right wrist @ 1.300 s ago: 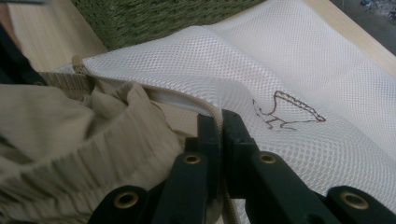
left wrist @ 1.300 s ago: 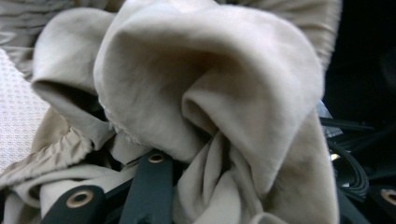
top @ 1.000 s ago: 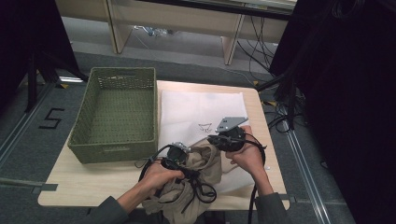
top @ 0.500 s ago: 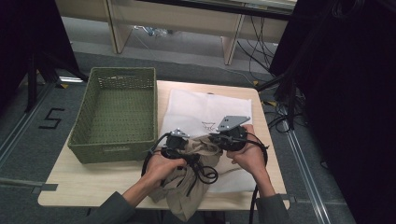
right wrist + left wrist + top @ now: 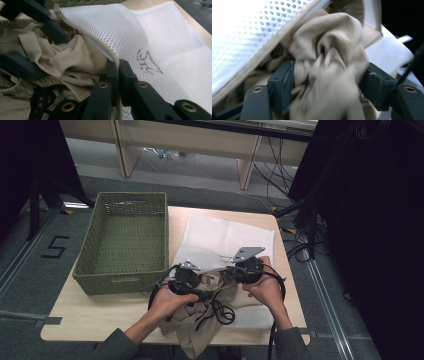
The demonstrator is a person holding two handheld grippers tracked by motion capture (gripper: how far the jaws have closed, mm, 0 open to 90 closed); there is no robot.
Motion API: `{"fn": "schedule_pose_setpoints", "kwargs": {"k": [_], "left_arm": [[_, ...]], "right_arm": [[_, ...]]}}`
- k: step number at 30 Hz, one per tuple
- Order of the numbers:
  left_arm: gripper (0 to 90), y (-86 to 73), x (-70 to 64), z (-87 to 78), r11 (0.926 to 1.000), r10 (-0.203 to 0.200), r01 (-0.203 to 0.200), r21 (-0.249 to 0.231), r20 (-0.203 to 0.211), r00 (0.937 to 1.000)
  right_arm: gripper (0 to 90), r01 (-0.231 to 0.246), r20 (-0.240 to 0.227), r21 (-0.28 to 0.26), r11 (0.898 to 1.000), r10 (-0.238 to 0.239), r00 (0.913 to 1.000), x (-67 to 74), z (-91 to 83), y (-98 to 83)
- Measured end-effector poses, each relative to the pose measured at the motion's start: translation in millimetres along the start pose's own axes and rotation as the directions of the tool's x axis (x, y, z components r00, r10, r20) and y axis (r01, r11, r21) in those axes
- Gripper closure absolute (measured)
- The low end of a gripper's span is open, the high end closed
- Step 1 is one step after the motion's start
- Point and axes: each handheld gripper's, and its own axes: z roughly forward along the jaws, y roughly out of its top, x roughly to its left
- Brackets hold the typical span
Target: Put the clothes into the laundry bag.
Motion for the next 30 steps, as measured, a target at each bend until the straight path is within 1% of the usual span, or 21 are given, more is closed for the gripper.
{"fn": "schedule_pose_setpoints", "kwargs": {"k": [2, 5, 6, 8, 9, 10, 11, 14, 15, 16, 17, 18, 19, 20, 22, 23, 24, 25, 27, 29, 30], "left_arm": [[28.7, -2.6, -2.7, -10.3, 0.9999, 0.016, -0.016, -0.007, 0.001, 0.9999], [25.8, -11.4, -10.3, -21.8, 0.9975, 0.064, -0.065, 0.029, 0.018, 0.9978], [24.7, -15.5, -13.7, -22.4, 0.9964, 0.072, -0.073, 0.042, 0.025, 0.9971], [22.8, -22.4, -18.8, -21.0, 0.9903, 0.119, -0.120, 0.071, 0.017, 0.9928], [22.5, -26.4, -21.2, -17.6, 0.9840, 0.153, -0.152, 0.092, 0.002, 0.9882], [22.3, -28.1, -22.1, -15.1, 0.9802, 0.164, -0.164, 0.112, 0.004, 0.9864], [22.3, -31.0, -23.9, -8.5, 0.9788, 0.161, -0.160, 0.128, 0.004, 0.9870], [18.9, -32.5, -23.5, 7.3, 0.9661, 0.189, -0.186, 0.179, 0.002, 0.9820], [19.0, -32.3, -22.9, 13.2, 0.9655, 0.184, -0.181, 0.187, 0.002, 0.9829], [20.7, -31.4, -21.1, 18.6, 0.9600, 0.192, -0.188, 0.207, 0.002, 0.9814], [26.0, -29.8, -18.1, 24.8, 0.9536, 0.212, -0.210, 0.215, 0.016, 0.9772], [41.3, -28.6, -17.4, 26.8, 0.9567, 0.206, -0.207, 0.204, 0.027, 0.9781], [51.0, -26.5, -16.8, 27.7, 0.9563, 0.212, -0.214, 0.199, 0.032, 0.9767], [58.7, -23.4, -17.1, 27.9, 0.9576, 0.216, -0.217, 0.189, 0.029, 0.9760], [67.4, -16.6, -16.9, 26.1, 0.9624, 0.211, -0.214, 0.168, 0.032, 0.9769], [69.0, -11.8, -16.0, 23.8, 0.9669, 0.201, -0.204, 0.153, 0.031, 0.9790], [70.7, -8.6, -15.1, 22.1, 0.9683, 0.202, -0.204, 0.144, 0.025, 0.9790], [71.3, -4.0, -13.7, 20.1, 0.9733, 0.192, -0.193, 0.123, 0.021, 0.9811], [71.7, 5.6, -10.6, 17.5, 0.9863, 0.149, -0.150, 0.070, 0.016, 0.9887], [71.7, 15.1, -5.8, 16.8, 0.9940, 0.105, -0.106, 0.028, 0.017, 0.9943], [71.6, 17.8, -3.8, 17.5, 0.9960, 0.088, -0.089, 0.014, 0.016, 0.9960]], "right_arm": [[88.8, 0.001, 0.001, -0.001, 1.000, -0.001, 1.0000, 0.2, 0.1, 0.4], [88.8, 0.000, 0.000, 0.002, 1.000, 0.000, 1.0000, 0.3, 0.5, 0.2], [88.8, 0.000, 0.001, 0.004, 1.000, 0.000, 1.0000, 0.4, 0.7, 0.0], [88.8, 0.000, 0.000, 0.004, 1.000, 0.000, 1.0000, 0.3, 1.3, -0.3], [88.8, 0.000, 0.000, 0.004, 1.000, 0.000, 1.0000, 0.6, 1.5, -0.3], [88.8, 0.006, -0.004, 0.004, 1.000, -0.006, 1.0000, 0.7, 1.7, -0.2], [88.8, 0.002, -0.004, 0.006, 1.000, -0.002, 1.0000, 1.2, 1.9, -0.2], [88.8, 0.002, -0.006, 0.010, 1.000, -0.002, 1.0000, 1.6, 2.3, -0.2], [88.8, 0.005, -0.004, 0.010, 1.000, -0.005, 1.0000, 1.8, 2.3, -0.3], [88.8, 0.003, -0.007, 0.011, 1.000, -0.003, 1.0000, 1.9, 2.6, -0.4], [88.8, 0.004, -0.008, 0.012, 1.000, -0.003, 1.0000, 2.0, 2.8, -0.5], [88.8, 0.003, -0.011, 0.014, 1.000, -0.002, 0.9999, 2.5, 3.1, -0.3], [88.8, 0.006, -0.012, 0.015, 1.000, -0.006, 0.9999, 2.7, 3.2, -0.1], [88.8, 0.010, -0.012, 0.015, 1.000, -0.010, 0.9999, 3.1, 3.1, 0.1], [88.8, 0.013, -0.014, 0.014, 1.000, -0.013, 0.9998, 3.7, 2.1, 0.4], [88.8, 0.009, -0.017, 0.009, 1.000, -0.009, 0.9998, 3.8, 1.3, 0.6], [88.9, 0.009, -0.017, 0.005, 1.000, -0.009, 0.9998, 3.8, 0.2, 1.1], [88.8, 0.009, -0.016, 0.004, 1.000, -0.009, 0.9998, 4.0, -0.4, 1.5], [88.8, 0.013, -0.017, 0.001, 1.000, -0.013, 0.9998, 4.3, -1.8, 2.4], [88.8, 0.013, -0.016, -0.001, 1.000, -0.013, 0.9998, 4.9, -2.5, 3.0], [88.8, 0.011, -0.015, -0.003, 1.000, -0.011, 0.9998, 4.9, -2.6, 3.3]]}}
